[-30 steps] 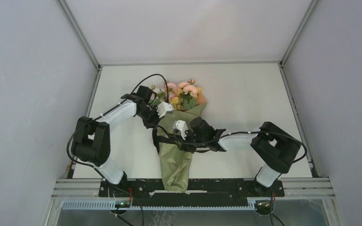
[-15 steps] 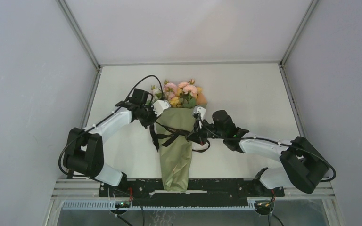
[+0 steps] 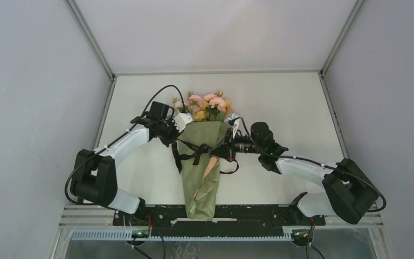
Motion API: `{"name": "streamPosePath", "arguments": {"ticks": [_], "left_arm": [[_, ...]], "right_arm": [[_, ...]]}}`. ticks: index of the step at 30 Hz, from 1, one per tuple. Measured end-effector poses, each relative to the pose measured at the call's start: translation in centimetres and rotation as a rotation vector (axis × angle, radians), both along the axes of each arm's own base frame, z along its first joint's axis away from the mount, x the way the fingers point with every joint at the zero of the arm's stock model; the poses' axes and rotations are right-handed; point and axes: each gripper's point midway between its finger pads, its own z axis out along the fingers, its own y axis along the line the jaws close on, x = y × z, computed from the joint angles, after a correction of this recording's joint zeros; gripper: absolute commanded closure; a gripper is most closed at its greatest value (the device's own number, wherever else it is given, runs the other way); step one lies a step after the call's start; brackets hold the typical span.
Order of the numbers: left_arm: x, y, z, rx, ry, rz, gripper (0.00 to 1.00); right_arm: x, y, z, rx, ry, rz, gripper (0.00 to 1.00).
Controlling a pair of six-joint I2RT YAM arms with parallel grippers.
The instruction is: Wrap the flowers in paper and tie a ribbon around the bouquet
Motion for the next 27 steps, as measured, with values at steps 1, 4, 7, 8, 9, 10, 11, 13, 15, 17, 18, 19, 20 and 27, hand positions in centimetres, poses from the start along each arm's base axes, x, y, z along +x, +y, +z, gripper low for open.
{"name": "streamPosePath", "arguments": {"ticks": [1,4,7,8,9,10,11,13,15,17,18,19,20,27], "left_arm": [[0.0,0.0,0.0,-0.003,0.0,0.002,1.0],[0.0,-0.2,0.1,-0.011,0.004,0.01,1.0],[-0.1,-0.5,0.1,-0.014,0.005,0.006,1.0],[-0.1,-0.5,0.1,-0.014,0.005,0.005,1.0],[-0.1,-0.5,0.1,-0.014,0.005,0.005,1.0],[-0.2,-0.6,0.1,-0.014,0.005,0.004,1.0],[-0.2,-0.6,0.1,-0.014,0.005,0.004,1.0],[-0.2,-0.6,0.1,-0.014,0.005,0.004,1.0],[-0.2,-0.6,0.1,-0.014,0.006,0.005,1.0],[-0.2,-0.5,0.1,-0.015,0.007,0.009,1.0],[-0.2,-0.5,0.1,-0.015,0.006,0.01,1.0],[-0.2,-0.5,0.2,-0.016,0.004,0.012,1.0],[-0.2,-0.5,0.4,-0.017,0.0,0.019,1.0],[0.9,4.3,1.0,0.082,-0.061,0.152,1.0]], "right_arm": [[0.2,0.0,0.6,0.021,0.007,-0.006,1.0],[0.6,0.3,2.1,0.067,0.02,-0.011,1.0],[0.7,0.8,2.9,0.098,0.042,-0.004,1.0],[0.8,0.9,2.8,0.101,0.052,-0.004,1.0],[0.8,1.0,2.7,0.1,0.065,-0.004,1.0],[0.9,1.1,2.5,0.098,0.077,-0.005,1.0],[0.9,1.1,2.3,0.094,0.088,-0.006,1.0],[1.1,1.3,2.0,0.085,0.11,-0.009,1.0],[1.3,1.4,1.8,0.077,0.123,-0.013,1.0],[1.6,1.7,1.8,0.071,0.132,-0.016,1.0],[1.8,1.8,1.8,0.068,0.135,-0.018,1.0],[2.0,2.0,1.9,0.066,0.138,-0.021,1.0],[2.4,2.2,2.1,0.067,0.139,-0.028,1.0],[11.0,-9.8,2.3,0.138,0.208,-0.542,1.0]]}}
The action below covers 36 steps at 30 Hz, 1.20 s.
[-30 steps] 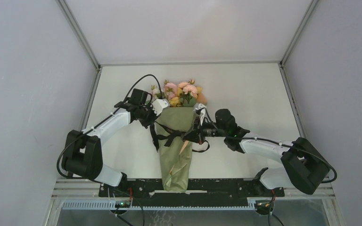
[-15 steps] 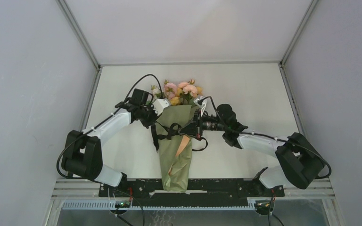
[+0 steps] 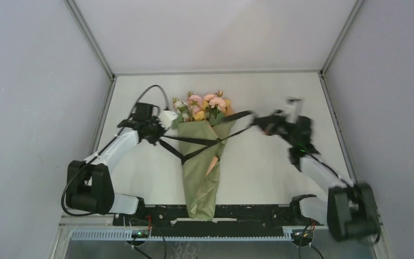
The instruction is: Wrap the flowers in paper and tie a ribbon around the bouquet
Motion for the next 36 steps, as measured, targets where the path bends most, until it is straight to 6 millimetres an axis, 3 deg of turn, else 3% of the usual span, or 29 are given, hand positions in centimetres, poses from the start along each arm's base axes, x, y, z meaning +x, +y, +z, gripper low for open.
{"name": "streamPosePath", "arguments": {"ticks": [1,2,3,4,6,8,12,16,20,32,34,36], "left_arm": [[0.2,2.5,-0.1,0.018,-0.012,0.059,1.0],[0.2,5.9,-0.3,0.043,-0.017,0.144,1.0],[0.0,8.6,-0.6,0.068,-0.018,0.21,1.0],[-0.5,11.3,-1.0,0.092,-0.01,0.278,1.0],[-2.1,15.6,-2.1,0.127,0.018,0.384,1.0],[-4.1,17.7,-3.9,0.161,0.062,0.412,1.0],[-5.5,19.8,-5.0,0.181,0.09,0.449,1.0],[-6.1,22.4,-5.0,0.192,0.084,0.511,1.0],[-6.5,23.7,-4.9,0.203,0.079,0.535,1.0],[-5.6,25.2,-4.8,0.202,0.081,0.555,1.0],[-5.5,25.8,-4.7,0.223,0.072,0.565,1.0],[-5.4,27.5,-4.1,0.268,0.047,0.602,1.0]], "right_arm": [[2.2,-6.3,-0.3,0.012,0.006,-0.212,1.0],[2.9,-12.2,-0.7,0.029,0.015,-0.41,1.0],[2.6,-18.0,-1.5,0.05,0.028,-0.611,1.0],[1.6,-22.2,-2.4,0.067,0.036,-0.768,1.0],[-1.5,-27.3,-5.0,0.119,0.078,-0.976,1.0],[-4.0,-29.4,-7.7,0.167,0.147,-1.089,1.0],[-5.8,-30.4,-10.1,0.229,0.257,-1.14,1.0],[-6.7,-29.9,-11.7,0.272,0.355,-1.11,1.0],[-7.2,-29.1,-13.2,0.28,0.433,-1.077,1.0],[-7.7,-28.8,-14.1,0.258,0.471,-1.046,1.0],[-7.7,-29.3,-14.1,0.246,0.468,-1.069,1.0],[-7.7,-31.0,-14.1,0.218,0.45,-1.144,1.0]]}}
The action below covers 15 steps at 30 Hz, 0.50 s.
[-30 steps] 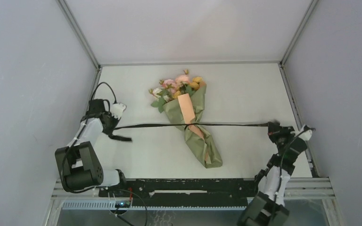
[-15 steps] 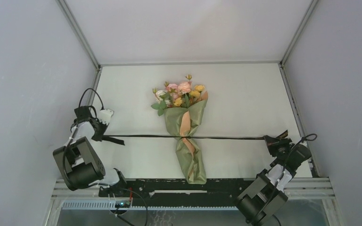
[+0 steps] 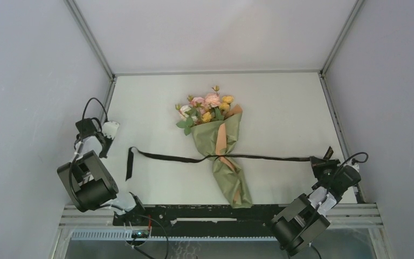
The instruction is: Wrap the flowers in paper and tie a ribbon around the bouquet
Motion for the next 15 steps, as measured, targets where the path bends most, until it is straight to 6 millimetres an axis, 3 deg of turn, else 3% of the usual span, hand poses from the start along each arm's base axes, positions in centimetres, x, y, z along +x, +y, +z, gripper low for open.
{"name": "streamPosePath", "arguments": {"ticks": [5,8,9,11,12,13,15], "left_arm": [[0.7,3.1,1.6,0.078,-0.043,0.066,1.0],[1.0,2.4,1.8,0.048,-0.043,0.043,1.0],[0.9,1.7,1.8,0.028,-0.038,0.019,0.94],[0.7,-1.6,2.1,-0.031,-0.007,-0.087,0.63],[0.9,-3.9,2.5,-0.055,0.005,-0.162,0.54],[1.4,-6.9,3.1,-0.083,0.003,-0.258,0.37],[2.8,-14.1,4.5,-0.146,-0.033,-0.481,0.23]], "right_arm": [[0.3,-1.9,0.7,-0.067,-0.002,-0.05,1.0],[0.7,-1.1,0.9,-0.078,-0.002,-0.01,1.0],[0.9,-0.6,1.1,-0.085,-0.003,0.017,1.0],[1.6,1.0,2.1,-0.118,-0.026,0.092,1.0],[2.0,2.0,2.7,-0.134,-0.042,0.136,1.0],[2.4,2.9,3.3,-0.149,-0.057,0.179,1.0],[3.1,5.0,4.5,-0.167,-0.086,0.267,1.0]]}}
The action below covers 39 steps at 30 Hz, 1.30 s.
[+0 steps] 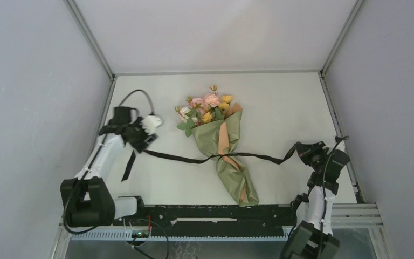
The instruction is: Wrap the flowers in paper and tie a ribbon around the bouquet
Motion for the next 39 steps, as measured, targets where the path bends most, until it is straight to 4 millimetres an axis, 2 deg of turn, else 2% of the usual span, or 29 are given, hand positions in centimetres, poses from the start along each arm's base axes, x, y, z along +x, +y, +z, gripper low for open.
{"name": "streamPosePath", "arguments": {"ticks": [2,5,7,11,13,14,15,16,17,18,21,23,24,27,29,30,31,33,34,36,39], "left_arm": [[0.5,-7.2,1.1,-0.072,-0.036,-0.209,0.14],[-0.9,-16.6,1.4,-0.14,-0.05,-0.482,0.01],[-2.1,-21.2,0.9,-0.165,-0.051,-0.616,0.0],[-3.5,-25.7,-1.6,-0.161,-0.007,-0.724,0.0],[-4.0,-26.6,-3.6,-0.116,0.038,-0.736,0.02],[-4.3,-26.8,-4.6,-0.097,0.058,-0.738,0.04],[-4.6,-26.9,-5.5,-0.071,0.083,-0.74,0.06],[-5.0,-27.0,-6.5,-0.043,0.109,-0.746,0.09],[-5.3,-27.2,-6.8,-0.028,0.126,-0.75,0.12],[-5.0,-27.6,-6.6,-0.017,0.107,-0.749,0.22],[-4.6,-28.0,-6.7,0.015,0.098,-0.743,0.61],[-4.6,-27.9,-7.0,0.029,0.108,-0.734,0.94],[-4.6,-27.9,-7.0,0.031,0.109,-0.721,0.99],[-4.7,-27.5,-7.1,0.04,0.121,-0.706,1.0],[-4.8,-27.3,-7.0,0.039,0.129,-0.693,1.0],[-4.9,-27.1,-6.8,0.039,0.131,-0.685,1.0],[-4.9,-26.9,-6.5,0.034,0.131,-0.676,1.0],[-4.9,-26.5,-5.2,0.012,0.117,-0.652,1.0],[-4.9,-26.3,-4.4,-0.002,0.105,-0.641,1.0],[-4.7,-26.0,-2.0,-0.06,0.079,-0.615,1.0],[-4.9,-26.3,1.6,-0.155,0.048,-0.608,1.0]], "right_arm": [[0.6,2.4,0.8,-0.001,-0.014,0.095,1.0],[0.8,5.4,1.1,0.01,-0.003,0.205,1.0],[0.5,7.6,0.8,0.015,0.015,0.28,1.0],[-0.2,10.6,0.7,0.021,0.044,0.385,1.0],[-0.4,11.5,0.7,0.022,0.051,0.416,0.99],[-0.5,11.9,0.7,0.025,0.058,0.427,0.85],[-0.5,12.1,0.6,0.026,0.067,0.434,0.67],[-0.6,12.2,0.6,0.035,0.078,0.434,0.35],[-0.7,12.3,0.4,0.044,0.098,0.428,0.24],[-0.7,12.2,0.3,0.053,0.118,0.419,0.21],[-0.8,11.8,0.8,0.023,0.176,0.391,0.21],[-0.3,11.8,2.6,-0.049,0.163,0.381,0.22],[-0.2,12.3,3.8,-0.089,0.141,0.395,0.23],[0.3,14.8,7.0,-0.195,0.073,0.468,0.3],[0.9,16.4,6.9,-0.22,0.085,0.528,0.44],[1.7,17.1,5.2,-0.224,0.153,0.562,0.5],[2.0,17.3,4.5,-0.228,0.178,0.574,0.52],[2.1,18.0,0.5,-0.239,0.316,0.625,0.59],[1.7,18.3,-1.9,-0.243,0.398,0.65,0.6],[-0.1,19.1,-5.1,-0.242,0.509,0.707,0.62],[-2.7,21.3,-6.1,-0.237,0.517,0.811,0.63]]}}
